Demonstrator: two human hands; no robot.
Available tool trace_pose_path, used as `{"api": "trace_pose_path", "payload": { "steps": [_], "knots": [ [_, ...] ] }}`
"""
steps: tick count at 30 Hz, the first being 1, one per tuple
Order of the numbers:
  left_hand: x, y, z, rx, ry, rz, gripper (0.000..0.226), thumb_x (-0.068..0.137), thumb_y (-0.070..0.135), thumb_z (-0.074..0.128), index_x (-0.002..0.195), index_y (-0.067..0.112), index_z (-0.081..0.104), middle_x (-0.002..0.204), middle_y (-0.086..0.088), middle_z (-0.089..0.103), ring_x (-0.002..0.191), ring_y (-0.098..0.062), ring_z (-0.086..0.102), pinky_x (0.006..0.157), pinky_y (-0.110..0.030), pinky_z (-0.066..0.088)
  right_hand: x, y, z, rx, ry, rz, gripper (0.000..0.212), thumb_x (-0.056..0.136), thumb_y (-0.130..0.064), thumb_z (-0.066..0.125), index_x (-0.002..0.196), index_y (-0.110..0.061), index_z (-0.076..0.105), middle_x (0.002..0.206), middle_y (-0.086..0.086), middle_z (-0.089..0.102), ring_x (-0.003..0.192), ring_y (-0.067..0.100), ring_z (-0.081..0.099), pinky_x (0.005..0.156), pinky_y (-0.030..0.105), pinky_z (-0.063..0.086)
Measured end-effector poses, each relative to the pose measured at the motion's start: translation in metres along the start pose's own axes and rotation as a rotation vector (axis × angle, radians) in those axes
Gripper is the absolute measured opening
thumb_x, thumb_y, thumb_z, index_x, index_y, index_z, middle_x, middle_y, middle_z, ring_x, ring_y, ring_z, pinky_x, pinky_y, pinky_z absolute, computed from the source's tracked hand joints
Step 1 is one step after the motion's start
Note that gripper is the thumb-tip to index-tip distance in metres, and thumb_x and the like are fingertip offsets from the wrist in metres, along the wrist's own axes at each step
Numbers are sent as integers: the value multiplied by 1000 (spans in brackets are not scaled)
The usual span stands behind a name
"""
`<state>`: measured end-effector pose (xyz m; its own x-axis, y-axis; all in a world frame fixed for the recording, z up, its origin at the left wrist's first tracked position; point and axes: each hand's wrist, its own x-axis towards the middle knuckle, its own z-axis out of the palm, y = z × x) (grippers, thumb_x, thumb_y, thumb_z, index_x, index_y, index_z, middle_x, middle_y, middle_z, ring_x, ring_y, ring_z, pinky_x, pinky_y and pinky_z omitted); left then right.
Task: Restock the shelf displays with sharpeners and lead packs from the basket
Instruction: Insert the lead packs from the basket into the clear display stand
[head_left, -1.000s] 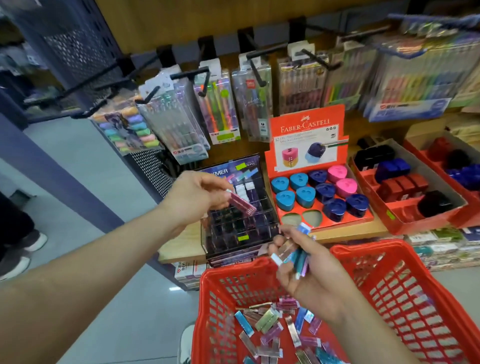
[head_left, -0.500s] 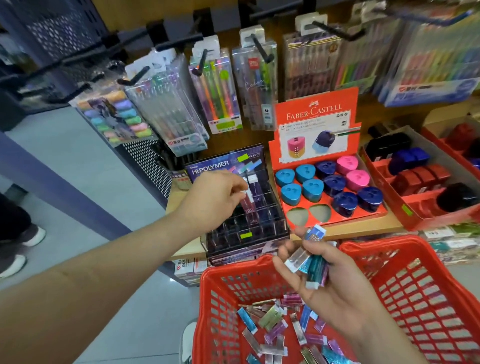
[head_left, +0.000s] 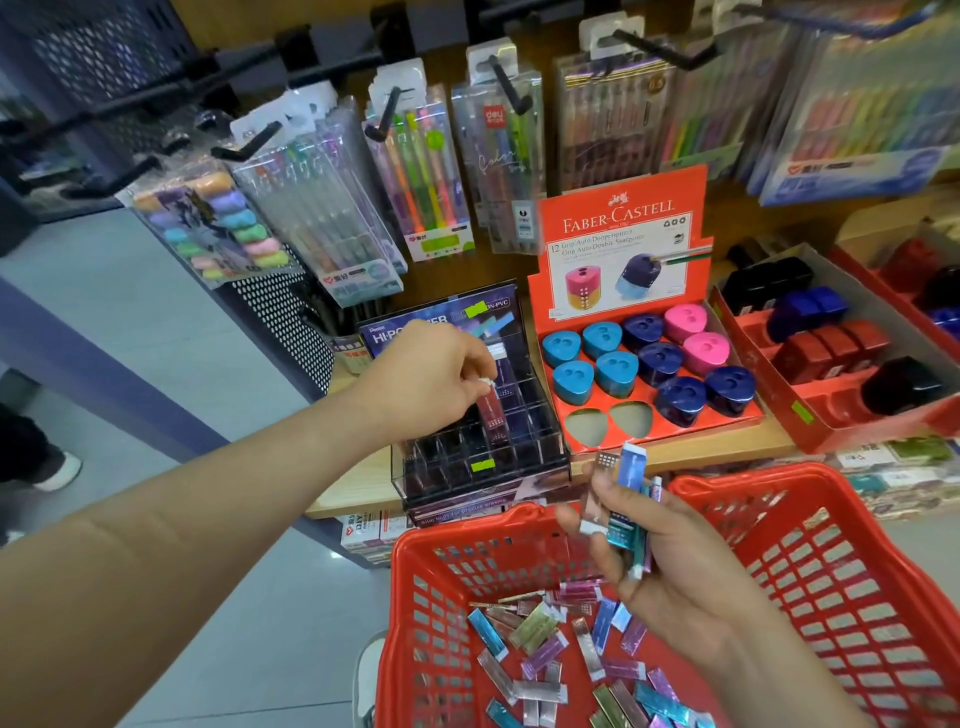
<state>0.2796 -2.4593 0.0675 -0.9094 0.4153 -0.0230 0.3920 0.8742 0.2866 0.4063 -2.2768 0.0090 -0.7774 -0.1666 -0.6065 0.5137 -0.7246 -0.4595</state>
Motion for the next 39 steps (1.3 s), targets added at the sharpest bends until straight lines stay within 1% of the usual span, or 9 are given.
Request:
{"api": "trace_pose_path", "payload": {
  "steps": [5,10,21,24,26,28,32,36,39],
  "knots": [
    [2,-1,3,24,0,2,16,88,21,68,102,17,73,91,3,72,83,-9,65,83,-28,54,2,0,-2,-28,45,1,16,77,-14,68,91,-7,67,78,10,62,58,22,69,34,16,41],
    [1,-3,22,119,-20,61,14,90,22,64,102,19,71,93,5,66,87,-12,59,87,-34,50,6,1,-4,-126,61,-61,28,70,-19,70,95,-7,66,77,8,55,48,8,45,33,17,28],
    [-1,2,29,318,-18,152,24,94,28,54,115,18,64,107,-1,64,104,-19,55,88,-31,43,2,-1,0,-273,40,-206,21,73,-16,71,95,-15,69,76,3,67,62,9,57,39,16,32],
    [-4,17,10,8,-32,-3,19,91,30,61,100,16,70,83,6,68,77,-5,61,78,-26,52,4,0,1,-231,77,-203,14,83,-9,68,96,-11,64,77,3,66,62,10,56,38,17,32],
    [-10,30,-1,-457,-255,-161,20,91,29,63,94,11,71,74,-2,71,65,-6,65,69,-24,57,4,0,5,-180,104,-188,16,86,-7,66,102,-8,63,76,4,67,60,9,54,37,16,31],
    [-22,37,-4,-704,-410,-213,19,89,26,64,99,11,68,80,-13,73,67,-14,68,69,-27,59,5,3,10,-97,99,-154,24,83,-8,67,106,-6,62,73,5,64,58,8,52,36,15,29],
    [-46,27,10,-662,-210,-122,25,77,17,78,99,21,67,72,-4,68,63,-15,64,72,-36,58,3,10,19,-10,28,-42,27,70,-13,69,96,-4,65,89,12,68,52,8,48,36,14,27],
    [-66,14,8,-520,-62,-33,19,70,28,82,83,32,69,77,4,71,71,-8,67,74,-34,57,3,20,30,-71,-18,19,23,75,-15,66,94,-2,66,79,11,72,44,7,42,34,13,25],
    [-71,6,-10,-523,-7,-53,14,75,30,75,81,18,75,67,0,70,59,-8,63,61,-26,56,6,27,35,-84,-55,43,28,76,-24,68,97,-6,64,75,11,66,41,9,40,31,14,25]
  ]
}}
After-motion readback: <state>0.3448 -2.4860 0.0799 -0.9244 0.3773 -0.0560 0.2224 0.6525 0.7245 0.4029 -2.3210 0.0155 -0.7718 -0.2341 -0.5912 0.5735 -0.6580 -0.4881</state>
